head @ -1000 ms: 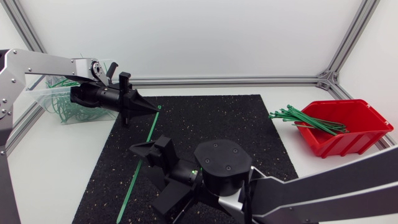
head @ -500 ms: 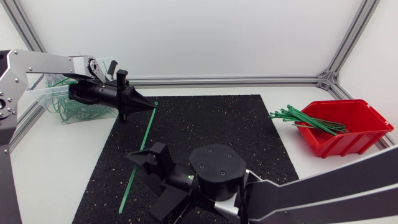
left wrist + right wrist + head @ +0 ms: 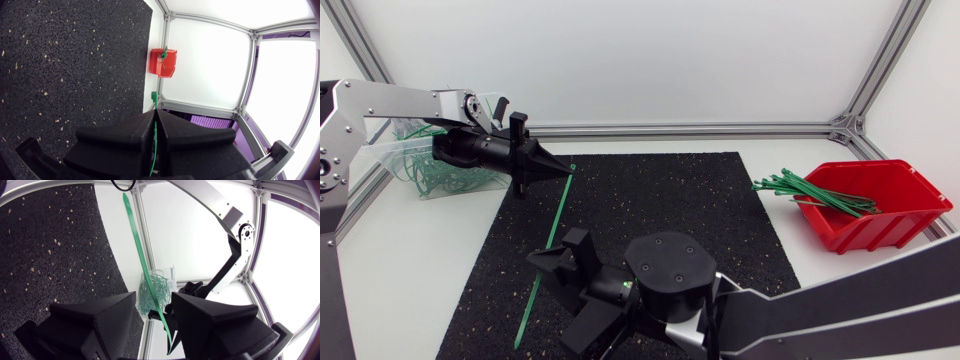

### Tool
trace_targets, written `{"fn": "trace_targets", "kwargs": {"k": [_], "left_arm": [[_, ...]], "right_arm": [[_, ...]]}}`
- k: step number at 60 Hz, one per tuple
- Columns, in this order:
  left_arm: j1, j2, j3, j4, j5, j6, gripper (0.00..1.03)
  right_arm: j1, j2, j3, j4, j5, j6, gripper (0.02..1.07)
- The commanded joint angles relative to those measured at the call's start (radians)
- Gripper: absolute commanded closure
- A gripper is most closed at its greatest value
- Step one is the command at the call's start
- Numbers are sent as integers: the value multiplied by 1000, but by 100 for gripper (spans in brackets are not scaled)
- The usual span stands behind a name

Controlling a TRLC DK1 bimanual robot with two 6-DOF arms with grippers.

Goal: Take a green cable tie from the red box, thread the tail through the head to close it, then place it in the transparent bin on the left.

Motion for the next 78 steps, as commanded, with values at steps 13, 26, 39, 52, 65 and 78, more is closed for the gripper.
{"fn": "trace_targets", "kwargs": {"k": [13,26,39,52,65,78], "left_arm": [[-1,-14,-24,-16,1,33,100],[-1,-19,-30,-16,-1,37,100],[-9,-28,-41,-13,-1,38,100],[-7,-37,-47,-13,-2,41,100],[-7,-46,-53,-11,-2,47,100],[-3,-54,-56,-11,-1,50,100]], "right_arm": [[-19,-23,-35,21,-7,45,64],[-4,-49,-78,22,-8,74,65],[10,-66,-100,24,-42,53,67],[14,-49,-104,24,-105,-49,67],[19,-48,-104,24,-157,-148,67],[53,-46,-114,24,-165,-176,76]]}}
